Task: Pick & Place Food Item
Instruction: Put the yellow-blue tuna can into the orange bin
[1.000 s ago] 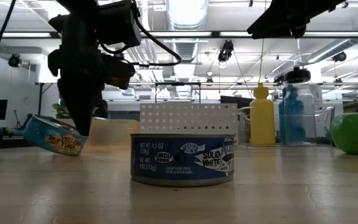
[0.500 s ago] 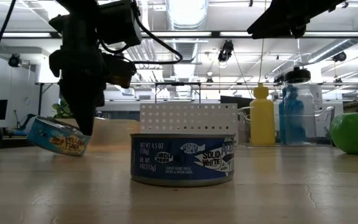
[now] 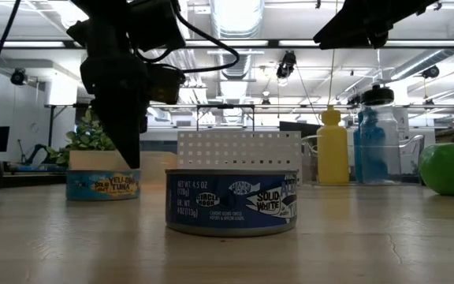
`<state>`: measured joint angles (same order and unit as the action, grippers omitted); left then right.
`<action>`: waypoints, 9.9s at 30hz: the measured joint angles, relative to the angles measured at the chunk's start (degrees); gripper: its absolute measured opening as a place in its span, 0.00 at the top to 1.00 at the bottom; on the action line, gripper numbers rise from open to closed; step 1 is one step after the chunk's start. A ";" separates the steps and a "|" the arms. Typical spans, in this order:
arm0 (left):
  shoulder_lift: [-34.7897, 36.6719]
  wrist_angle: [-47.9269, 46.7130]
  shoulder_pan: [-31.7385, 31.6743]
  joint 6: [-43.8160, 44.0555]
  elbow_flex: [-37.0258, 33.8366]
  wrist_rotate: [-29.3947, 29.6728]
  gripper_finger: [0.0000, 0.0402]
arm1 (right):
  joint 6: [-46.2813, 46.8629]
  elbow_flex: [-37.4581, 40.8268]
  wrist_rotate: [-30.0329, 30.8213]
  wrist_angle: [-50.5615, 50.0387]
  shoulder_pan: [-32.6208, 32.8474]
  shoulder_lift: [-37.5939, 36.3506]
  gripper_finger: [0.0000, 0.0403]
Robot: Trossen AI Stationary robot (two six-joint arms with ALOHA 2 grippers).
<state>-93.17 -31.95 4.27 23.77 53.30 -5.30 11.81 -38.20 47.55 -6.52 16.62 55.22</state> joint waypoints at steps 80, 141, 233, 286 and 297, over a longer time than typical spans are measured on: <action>-1.38 -23.23 1.09 -19.24 6.75 5.72 0.94 | 0.20 0.07 -0.02 -0.08 0.00 0.00 0.51; 3.02 -19.38 3.15 -25.77 4.78 -1.84 0.94 | 0.04 0.35 -0.08 -0.22 0.00 0.00 0.51; 2.95 -8.72 3.08 -34.95 -1.20 4.09 0.94 | -3.96 0.17 -22.10 0.00 -0.02 0.00 0.51; 2.95 -7.66 2.91 -37.05 -1.25 2.12 0.94 | -3.50 0.17 -22.10 -0.02 -0.02 0.00 0.51; 2.95 -7.66 2.89 -37.37 -1.25 2.10 0.94 | -3.51 0.17 -22.10 -0.02 -0.02 0.00 0.51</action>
<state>-90.21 -39.62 7.16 -13.60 52.05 -3.20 8.30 -38.02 25.45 -6.55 16.60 55.22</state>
